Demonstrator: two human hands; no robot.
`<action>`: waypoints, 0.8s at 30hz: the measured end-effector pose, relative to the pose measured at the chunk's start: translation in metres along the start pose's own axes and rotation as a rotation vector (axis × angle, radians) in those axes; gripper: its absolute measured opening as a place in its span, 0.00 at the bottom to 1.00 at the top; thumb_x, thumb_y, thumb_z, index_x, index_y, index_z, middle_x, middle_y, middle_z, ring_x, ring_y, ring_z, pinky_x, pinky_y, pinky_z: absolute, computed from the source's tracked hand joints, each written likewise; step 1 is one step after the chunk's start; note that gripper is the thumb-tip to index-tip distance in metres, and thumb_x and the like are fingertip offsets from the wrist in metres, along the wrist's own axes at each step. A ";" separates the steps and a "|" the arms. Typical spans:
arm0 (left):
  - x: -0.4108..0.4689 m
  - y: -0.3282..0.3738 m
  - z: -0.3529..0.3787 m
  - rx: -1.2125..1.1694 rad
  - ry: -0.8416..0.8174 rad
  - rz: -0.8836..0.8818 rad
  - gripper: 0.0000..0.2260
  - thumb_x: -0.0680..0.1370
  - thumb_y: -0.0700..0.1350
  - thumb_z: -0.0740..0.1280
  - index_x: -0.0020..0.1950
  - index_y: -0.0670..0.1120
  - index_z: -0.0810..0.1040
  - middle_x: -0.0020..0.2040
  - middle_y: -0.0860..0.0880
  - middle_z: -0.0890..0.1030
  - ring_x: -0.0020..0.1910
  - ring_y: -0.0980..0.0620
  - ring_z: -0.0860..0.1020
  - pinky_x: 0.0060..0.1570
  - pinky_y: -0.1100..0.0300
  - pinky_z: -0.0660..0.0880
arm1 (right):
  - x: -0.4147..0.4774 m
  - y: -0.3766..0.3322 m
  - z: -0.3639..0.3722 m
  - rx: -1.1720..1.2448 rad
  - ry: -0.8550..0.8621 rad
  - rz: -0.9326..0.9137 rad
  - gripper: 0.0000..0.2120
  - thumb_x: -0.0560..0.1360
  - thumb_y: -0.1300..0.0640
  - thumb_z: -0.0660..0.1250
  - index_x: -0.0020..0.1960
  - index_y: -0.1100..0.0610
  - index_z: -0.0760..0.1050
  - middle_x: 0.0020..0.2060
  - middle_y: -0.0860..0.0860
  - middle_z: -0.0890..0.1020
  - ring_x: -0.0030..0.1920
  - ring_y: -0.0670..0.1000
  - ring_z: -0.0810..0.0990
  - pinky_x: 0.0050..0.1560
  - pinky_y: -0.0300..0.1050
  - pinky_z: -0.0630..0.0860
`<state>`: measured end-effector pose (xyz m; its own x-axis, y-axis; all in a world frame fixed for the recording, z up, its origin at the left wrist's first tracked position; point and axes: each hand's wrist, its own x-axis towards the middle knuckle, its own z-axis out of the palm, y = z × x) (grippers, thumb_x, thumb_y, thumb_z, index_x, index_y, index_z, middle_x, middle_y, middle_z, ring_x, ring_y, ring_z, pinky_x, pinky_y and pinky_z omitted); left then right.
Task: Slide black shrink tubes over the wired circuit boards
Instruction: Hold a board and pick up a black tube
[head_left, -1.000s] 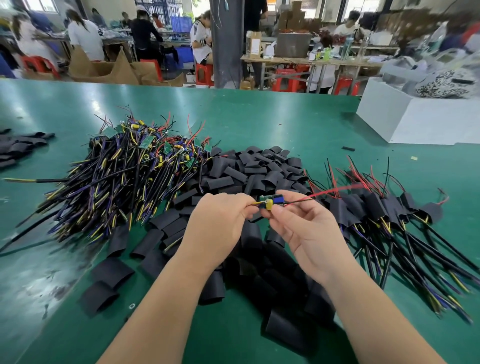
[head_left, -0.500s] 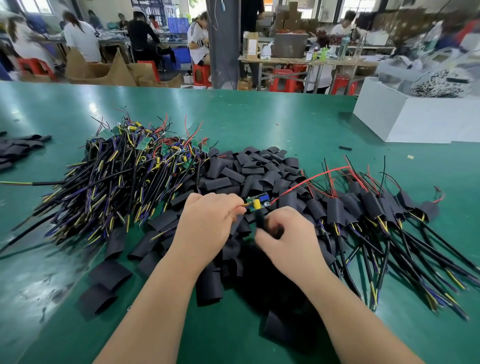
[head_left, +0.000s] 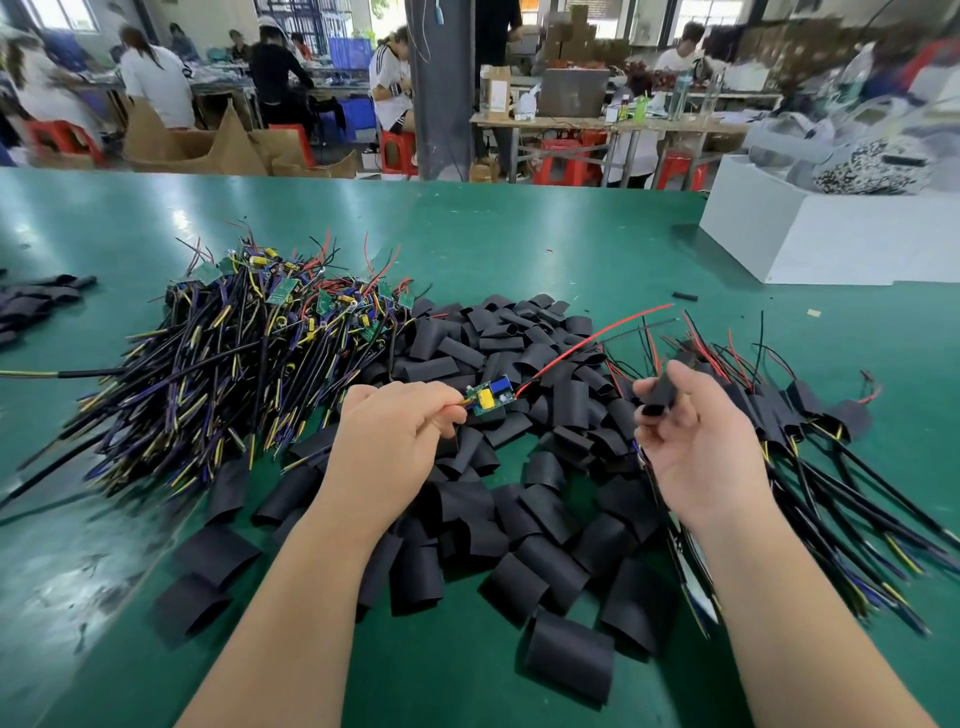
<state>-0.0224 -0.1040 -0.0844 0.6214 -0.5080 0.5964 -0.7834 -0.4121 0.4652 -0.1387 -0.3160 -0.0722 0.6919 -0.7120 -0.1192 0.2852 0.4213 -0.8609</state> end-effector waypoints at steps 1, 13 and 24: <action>0.000 0.000 0.000 -0.011 0.002 0.000 0.09 0.76 0.40 0.62 0.45 0.48 0.82 0.34 0.60 0.77 0.37 0.58 0.76 0.49 0.51 0.66 | 0.001 0.000 0.000 -0.002 -0.013 -0.025 0.12 0.77 0.58 0.64 0.35 0.54 0.76 0.37 0.50 0.83 0.34 0.48 0.77 0.39 0.39 0.70; 0.001 0.001 0.001 -0.027 -0.062 0.028 0.10 0.76 0.39 0.61 0.43 0.47 0.82 0.35 0.55 0.81 0.37 0.53 0.79 0.47 0.42 0.70 | 0.002 -0.011 -0.003 0.601 -0.173 0.006 0.10 0.72 0.54 0.65 0.49 0.59 0.78 0.47 0.51 0.86 0.51 0.47 0.84 0.49 0.42 0.80; -0.001 0.002 0.005 0.049 -0.090 0.033 0.08 0.75 0.38 0.66 0.42 0.49 0.81 0.34 0.56 0.80 0.36 0.53 0.77 0.48 0.52 0.63 | 0.000 -0.015 0.000 0.548 -0.048 -0.016 0.08 0.68 0.54 0.68 0.39 0.58 0.83 0.42 0.51 0.86 0.41 0.45 0.84 0.46 0.39 0.81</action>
<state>-0.0244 -0.1081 -0.0877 0.5951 -0.5870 0.5489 -0.8036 -0.4295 0.4120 -0.1434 -0.3223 -0.0594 0.7102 -0.7000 -0.0744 0.5909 0.6502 -0.4775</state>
